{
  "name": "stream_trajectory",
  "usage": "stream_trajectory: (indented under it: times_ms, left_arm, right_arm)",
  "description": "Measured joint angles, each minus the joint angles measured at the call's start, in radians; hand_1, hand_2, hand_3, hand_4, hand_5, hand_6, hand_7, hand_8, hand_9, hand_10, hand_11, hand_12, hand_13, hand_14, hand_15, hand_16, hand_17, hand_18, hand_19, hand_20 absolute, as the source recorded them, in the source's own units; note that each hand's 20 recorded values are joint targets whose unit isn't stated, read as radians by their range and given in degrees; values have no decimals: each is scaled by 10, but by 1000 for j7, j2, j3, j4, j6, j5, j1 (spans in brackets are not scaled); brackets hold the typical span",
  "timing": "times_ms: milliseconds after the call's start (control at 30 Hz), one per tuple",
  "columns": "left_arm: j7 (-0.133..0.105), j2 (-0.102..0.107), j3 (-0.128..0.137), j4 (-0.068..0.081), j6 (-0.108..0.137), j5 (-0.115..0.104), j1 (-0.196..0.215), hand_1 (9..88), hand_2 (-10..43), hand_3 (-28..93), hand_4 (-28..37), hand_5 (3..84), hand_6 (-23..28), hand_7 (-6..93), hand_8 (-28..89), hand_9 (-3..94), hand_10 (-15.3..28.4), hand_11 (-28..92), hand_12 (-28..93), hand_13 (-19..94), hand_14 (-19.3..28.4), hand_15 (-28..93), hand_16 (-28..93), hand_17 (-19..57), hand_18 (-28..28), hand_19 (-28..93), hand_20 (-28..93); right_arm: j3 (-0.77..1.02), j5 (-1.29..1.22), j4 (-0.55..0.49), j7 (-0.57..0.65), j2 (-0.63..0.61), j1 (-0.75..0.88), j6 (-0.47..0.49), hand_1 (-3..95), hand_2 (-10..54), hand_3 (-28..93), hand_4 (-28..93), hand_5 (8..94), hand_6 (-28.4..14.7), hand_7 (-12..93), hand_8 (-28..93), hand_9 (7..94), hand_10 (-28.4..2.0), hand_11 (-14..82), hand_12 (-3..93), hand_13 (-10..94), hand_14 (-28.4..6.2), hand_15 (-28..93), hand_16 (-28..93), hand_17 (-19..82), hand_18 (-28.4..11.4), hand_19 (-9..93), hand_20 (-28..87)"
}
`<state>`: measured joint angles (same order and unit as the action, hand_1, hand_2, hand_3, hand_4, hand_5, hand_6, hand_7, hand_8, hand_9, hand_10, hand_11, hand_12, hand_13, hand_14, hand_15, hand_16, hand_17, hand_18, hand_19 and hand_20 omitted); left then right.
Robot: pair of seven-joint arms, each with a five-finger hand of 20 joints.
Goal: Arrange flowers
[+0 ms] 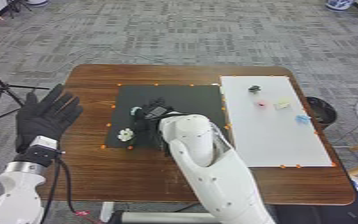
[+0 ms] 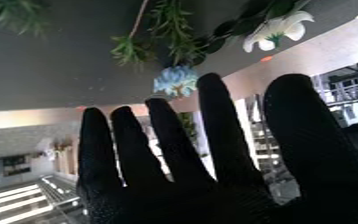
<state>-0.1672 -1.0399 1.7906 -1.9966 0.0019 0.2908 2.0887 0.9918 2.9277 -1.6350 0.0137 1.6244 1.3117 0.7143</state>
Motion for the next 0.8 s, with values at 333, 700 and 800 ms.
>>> stream_trajectory:
  times_ms: [333,700,800]
  left_arm:
    - [1,-22,31,-3,2,-7,28,286,187,548,-283,352,96,67,-79,267,159,152,65,178,156,162,-51,-114,150,359,26]
    - [-33,-29,36,-19,24,15,45,271,185,575,-283,361,80,79,-85,303,130,149,62,219,121,138,-49,-91,141,342,24]
    - [-80,-23,26,-25,44,55,45,268,181,592,-283,375,76,78,-90,320,128,144,56,220,88,121,-65,-77,124,334,26]
  right_arm:
    - [71,-227,-158,92,-68,43,-7,222,103,728,-236,416,-44,76,-117,312,-182,96,67,157,-218,341,-23,6,-219,635,-35]
    - [257,-464,-207,276,-253,47,-240,256,56,775,-243,450,-52,83,-115,373,-161,102,74,218,-201,335,0,42,-219,643,-19]
    - [308,-456,-204,273,-334,49,-240,264,50,778,-247,452,-52,86,-116,381,-160,101,75,230,-199,335,7,51,-218,645,-15]
